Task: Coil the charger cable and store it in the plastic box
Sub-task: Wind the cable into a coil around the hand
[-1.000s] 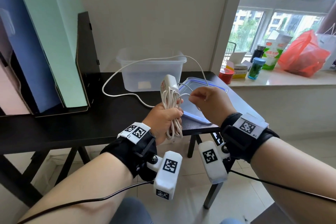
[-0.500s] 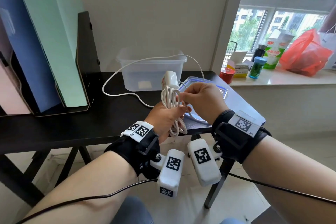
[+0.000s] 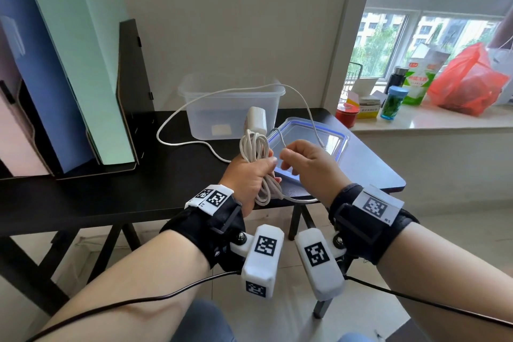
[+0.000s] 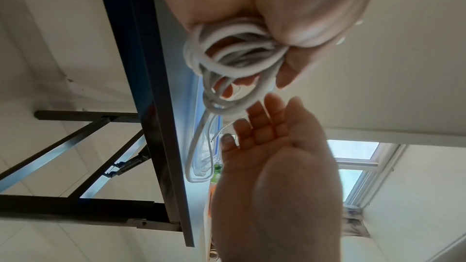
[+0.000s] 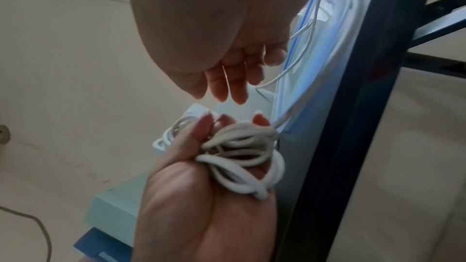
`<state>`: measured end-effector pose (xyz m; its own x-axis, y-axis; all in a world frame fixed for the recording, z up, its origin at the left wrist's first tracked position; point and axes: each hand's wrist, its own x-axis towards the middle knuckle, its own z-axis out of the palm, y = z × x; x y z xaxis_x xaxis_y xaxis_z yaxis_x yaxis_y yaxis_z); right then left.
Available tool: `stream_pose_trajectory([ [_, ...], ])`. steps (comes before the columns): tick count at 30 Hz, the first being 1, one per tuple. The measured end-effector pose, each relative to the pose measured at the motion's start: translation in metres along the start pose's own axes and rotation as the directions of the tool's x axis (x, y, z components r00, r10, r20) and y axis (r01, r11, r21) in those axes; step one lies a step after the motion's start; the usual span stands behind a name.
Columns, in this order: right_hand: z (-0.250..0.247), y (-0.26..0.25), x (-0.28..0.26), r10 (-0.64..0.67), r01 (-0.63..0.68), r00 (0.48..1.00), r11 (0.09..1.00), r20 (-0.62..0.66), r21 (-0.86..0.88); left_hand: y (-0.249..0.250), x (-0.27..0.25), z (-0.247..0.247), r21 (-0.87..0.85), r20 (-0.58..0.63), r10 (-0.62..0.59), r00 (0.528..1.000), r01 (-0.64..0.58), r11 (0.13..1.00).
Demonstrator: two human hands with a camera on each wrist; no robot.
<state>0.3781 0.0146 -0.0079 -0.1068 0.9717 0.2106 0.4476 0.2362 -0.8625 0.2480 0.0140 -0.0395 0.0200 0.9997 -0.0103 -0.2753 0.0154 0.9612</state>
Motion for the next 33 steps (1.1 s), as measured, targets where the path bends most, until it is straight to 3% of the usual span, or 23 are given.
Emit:
stream_pose_trajectory([
  [6,-0.005,0.017,-0.010,0.084,-0.078,0.968,0.996,0.236,-0.034,0.009,0.000,0.002,-0.181,-0.060,-0.004,0.998,-0.007,0.983],
  [13,-0.016,0.018,-0.016,0.032,0.035,0.957,0.974,0.290,-0.222,0.019,0.001,-0.005,-0.262,-0.103,0.000,0.995,-0.027,0.965],
  [17,-0.024,0.023,-0.016,-0.030,0.136,0.967,0.903,0.254,-0.408,0.023,0.001,-0.012,-0.294,-0.145,0.001,0.989,-0.044,0.955],
  [24,-0.034,0.027,-0.013,-0.072,0.142,0.979,0.912,0.192,-0.384,0.022,0.008,-0.022,-0.296,-0.197,0.014,0.980,-0.073,0.952],
  [29,-0.037,0.032,-0.013,-0.089,0.181,0.979,0.802,0.186,-0.569,0.026,0.009,-0.031,-0.290,-0.190,0.014,0.982,-0.070,0.954],
  [33,-0.038,0.031,-0.014,-0.118,0.139,0.990,0.877,0.074,-0.459,0.027,0.007,-0.036,-0.247,-0.208,0.033,0.978,-0.086,0.965],
])
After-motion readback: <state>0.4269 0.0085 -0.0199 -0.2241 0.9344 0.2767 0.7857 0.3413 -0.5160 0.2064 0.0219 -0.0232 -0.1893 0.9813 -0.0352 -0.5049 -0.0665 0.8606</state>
